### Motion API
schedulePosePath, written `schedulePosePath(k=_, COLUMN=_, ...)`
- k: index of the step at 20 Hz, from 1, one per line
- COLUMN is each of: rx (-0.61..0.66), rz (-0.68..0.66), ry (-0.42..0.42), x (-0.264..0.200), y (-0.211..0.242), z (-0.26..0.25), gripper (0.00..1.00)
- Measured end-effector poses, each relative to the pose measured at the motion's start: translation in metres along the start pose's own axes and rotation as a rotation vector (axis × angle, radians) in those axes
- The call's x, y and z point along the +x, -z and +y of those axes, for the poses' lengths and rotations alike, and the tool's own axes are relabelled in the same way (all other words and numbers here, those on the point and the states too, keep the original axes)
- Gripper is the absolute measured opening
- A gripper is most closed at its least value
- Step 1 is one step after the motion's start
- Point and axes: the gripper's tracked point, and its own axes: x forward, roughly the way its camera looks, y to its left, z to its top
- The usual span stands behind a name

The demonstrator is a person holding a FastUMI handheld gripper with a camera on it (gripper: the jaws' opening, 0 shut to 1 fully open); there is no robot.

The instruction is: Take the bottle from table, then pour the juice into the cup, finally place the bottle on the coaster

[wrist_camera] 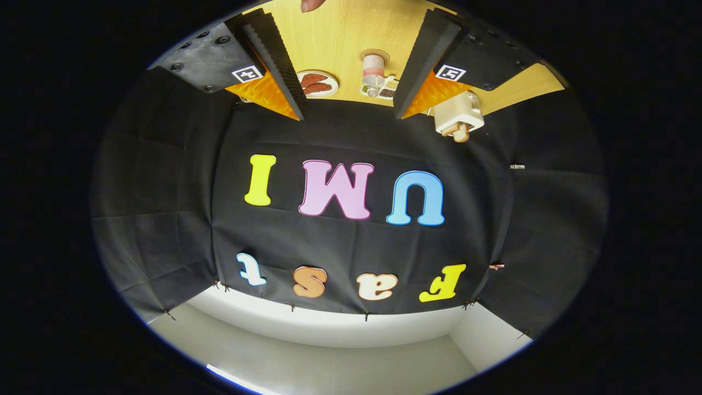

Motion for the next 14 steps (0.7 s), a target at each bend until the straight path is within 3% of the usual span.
schedulePosePath(k=14, rx=-0.002, rz=-0.019, ry=-0.017, x=0.012, y=-0.007, z=-0.007, gripper=0.98)
